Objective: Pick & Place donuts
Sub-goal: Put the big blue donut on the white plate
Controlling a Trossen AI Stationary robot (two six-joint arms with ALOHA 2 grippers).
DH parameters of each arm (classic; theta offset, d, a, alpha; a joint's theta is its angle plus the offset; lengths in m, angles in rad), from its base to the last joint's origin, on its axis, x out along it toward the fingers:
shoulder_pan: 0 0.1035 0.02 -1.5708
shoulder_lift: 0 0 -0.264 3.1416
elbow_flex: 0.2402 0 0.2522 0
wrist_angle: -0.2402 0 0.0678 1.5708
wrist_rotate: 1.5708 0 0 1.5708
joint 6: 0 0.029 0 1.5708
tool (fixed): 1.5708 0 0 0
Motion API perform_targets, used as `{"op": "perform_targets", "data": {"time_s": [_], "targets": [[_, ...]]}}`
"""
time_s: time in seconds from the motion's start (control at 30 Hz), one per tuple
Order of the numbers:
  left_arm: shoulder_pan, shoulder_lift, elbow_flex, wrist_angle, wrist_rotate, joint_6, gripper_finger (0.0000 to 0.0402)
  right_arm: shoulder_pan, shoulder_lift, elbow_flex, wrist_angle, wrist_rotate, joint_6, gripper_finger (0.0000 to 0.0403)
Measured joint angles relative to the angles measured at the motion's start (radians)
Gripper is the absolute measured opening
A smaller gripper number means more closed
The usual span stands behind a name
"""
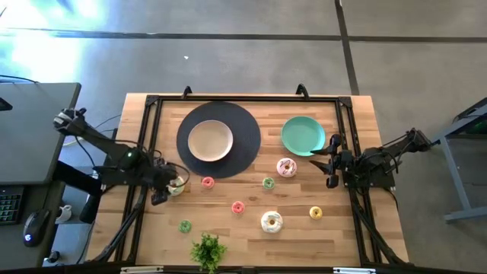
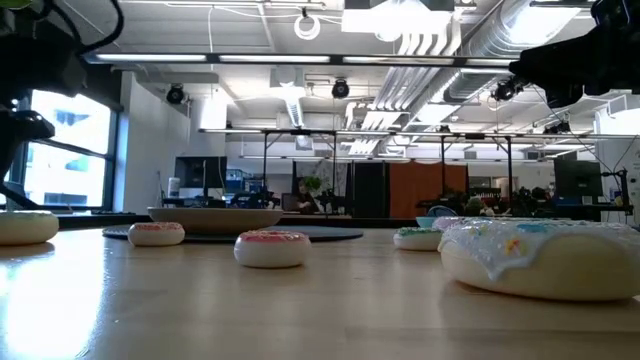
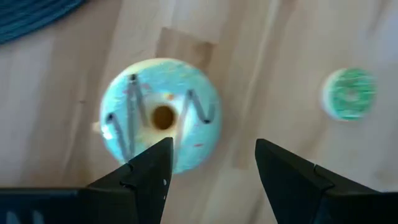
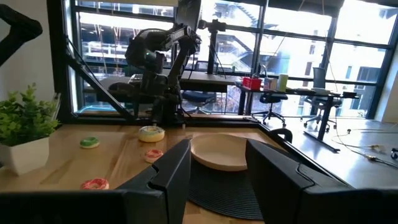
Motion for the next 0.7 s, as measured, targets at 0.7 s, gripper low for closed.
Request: {"op": "perform_targets", "data": {"time_s": [0.7], "targets": [[-0.069, 0.197, -0.104, 0.187, -0.105, 0.081, 0.0224, 0.000, 0.000, 0.000, 0.000, 0.002, 0.003, 0.0152]]}}
